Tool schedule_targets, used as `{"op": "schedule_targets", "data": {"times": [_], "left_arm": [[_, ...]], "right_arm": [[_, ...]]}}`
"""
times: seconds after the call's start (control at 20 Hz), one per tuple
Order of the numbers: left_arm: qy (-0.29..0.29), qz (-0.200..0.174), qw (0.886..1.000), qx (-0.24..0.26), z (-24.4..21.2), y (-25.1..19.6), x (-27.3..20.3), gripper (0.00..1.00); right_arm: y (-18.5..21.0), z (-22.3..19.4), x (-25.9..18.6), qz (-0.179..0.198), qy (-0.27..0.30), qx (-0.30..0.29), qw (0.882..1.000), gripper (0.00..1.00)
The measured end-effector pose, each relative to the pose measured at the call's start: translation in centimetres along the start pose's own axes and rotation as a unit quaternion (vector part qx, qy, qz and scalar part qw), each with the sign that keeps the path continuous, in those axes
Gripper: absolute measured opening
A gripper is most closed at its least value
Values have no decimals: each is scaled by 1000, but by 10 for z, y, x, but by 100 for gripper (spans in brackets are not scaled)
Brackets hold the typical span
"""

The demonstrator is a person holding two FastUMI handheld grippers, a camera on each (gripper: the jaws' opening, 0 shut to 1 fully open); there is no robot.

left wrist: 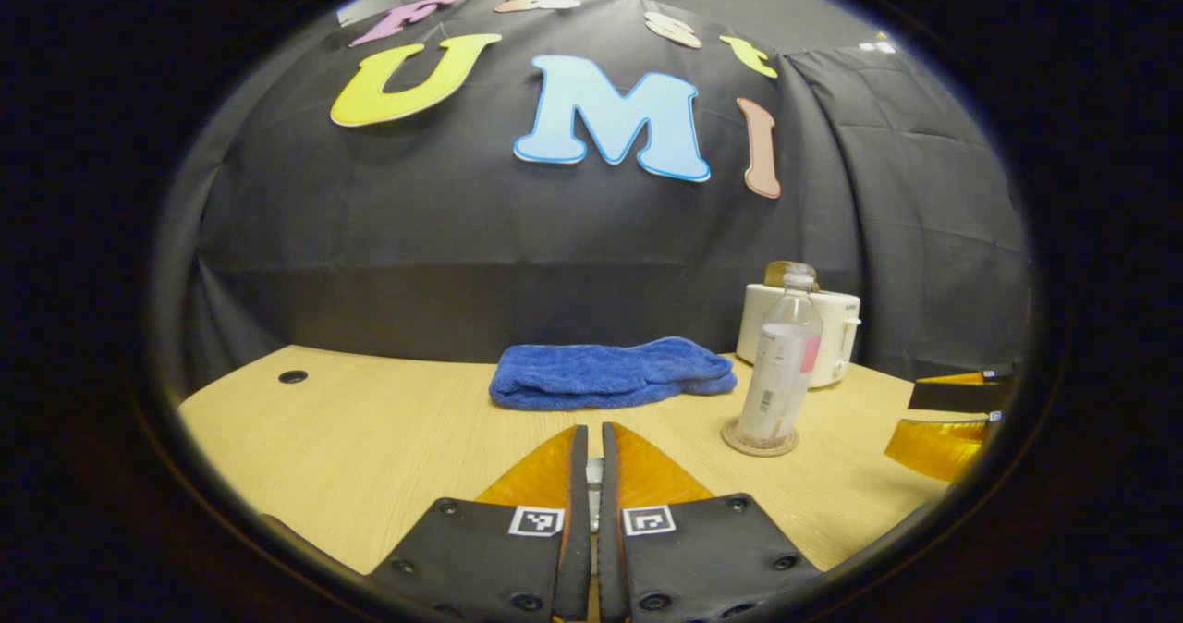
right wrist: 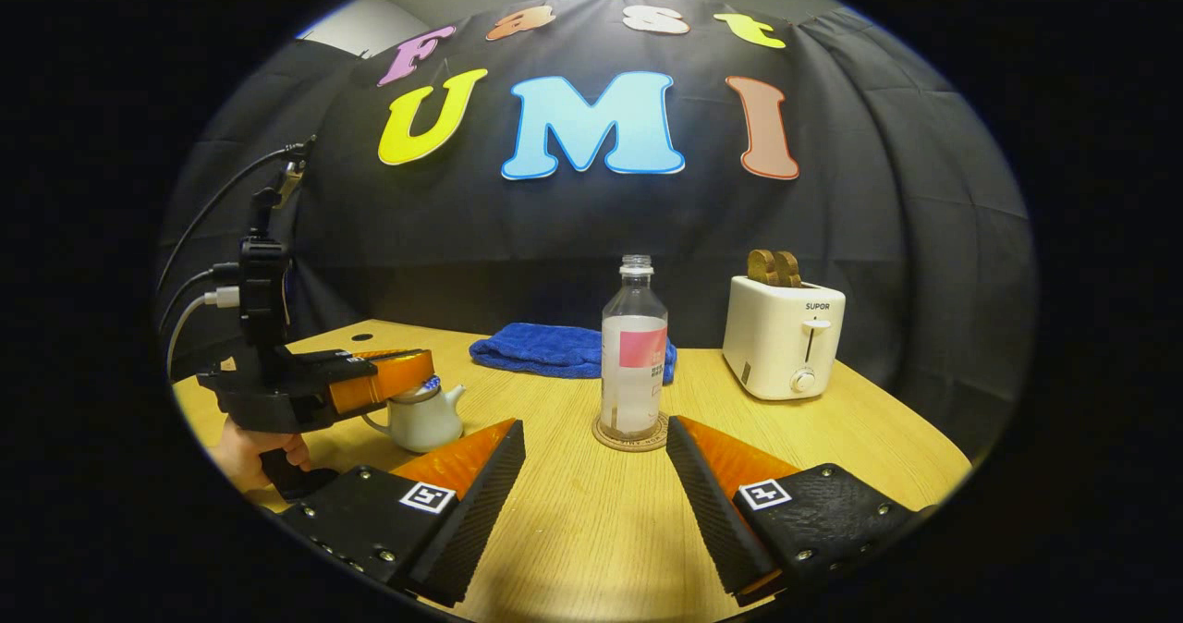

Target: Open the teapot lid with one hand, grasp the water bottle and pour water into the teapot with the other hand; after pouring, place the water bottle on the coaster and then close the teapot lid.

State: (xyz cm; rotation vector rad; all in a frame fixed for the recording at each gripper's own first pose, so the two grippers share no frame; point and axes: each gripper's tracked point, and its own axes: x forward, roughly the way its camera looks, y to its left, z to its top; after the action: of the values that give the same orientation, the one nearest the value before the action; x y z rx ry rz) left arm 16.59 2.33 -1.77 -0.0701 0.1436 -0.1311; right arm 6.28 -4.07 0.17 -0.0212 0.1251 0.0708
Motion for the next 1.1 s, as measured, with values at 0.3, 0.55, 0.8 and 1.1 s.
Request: {"op": "schedule_targets", "data": {"times": [0.3,0.55,0.8,1.1], "left_arm": [[0,-1,1000,8,0,-2,0,12],[-1,-4,1000,1,-1,-3,-2,19],[-2,-4,1000,7,3,-4,-7,19],[-13,-6,1000,20,12,-13,-34,37]], "right_arm": [[0,-3,2,-1,2,-3,1000,96],[0,-6,2,-1,6,-3,1000,96],[-1,-6,4,-2,8,-5,1000,96],[7,2,-6,-1,-5,-29,1000,95]]}}
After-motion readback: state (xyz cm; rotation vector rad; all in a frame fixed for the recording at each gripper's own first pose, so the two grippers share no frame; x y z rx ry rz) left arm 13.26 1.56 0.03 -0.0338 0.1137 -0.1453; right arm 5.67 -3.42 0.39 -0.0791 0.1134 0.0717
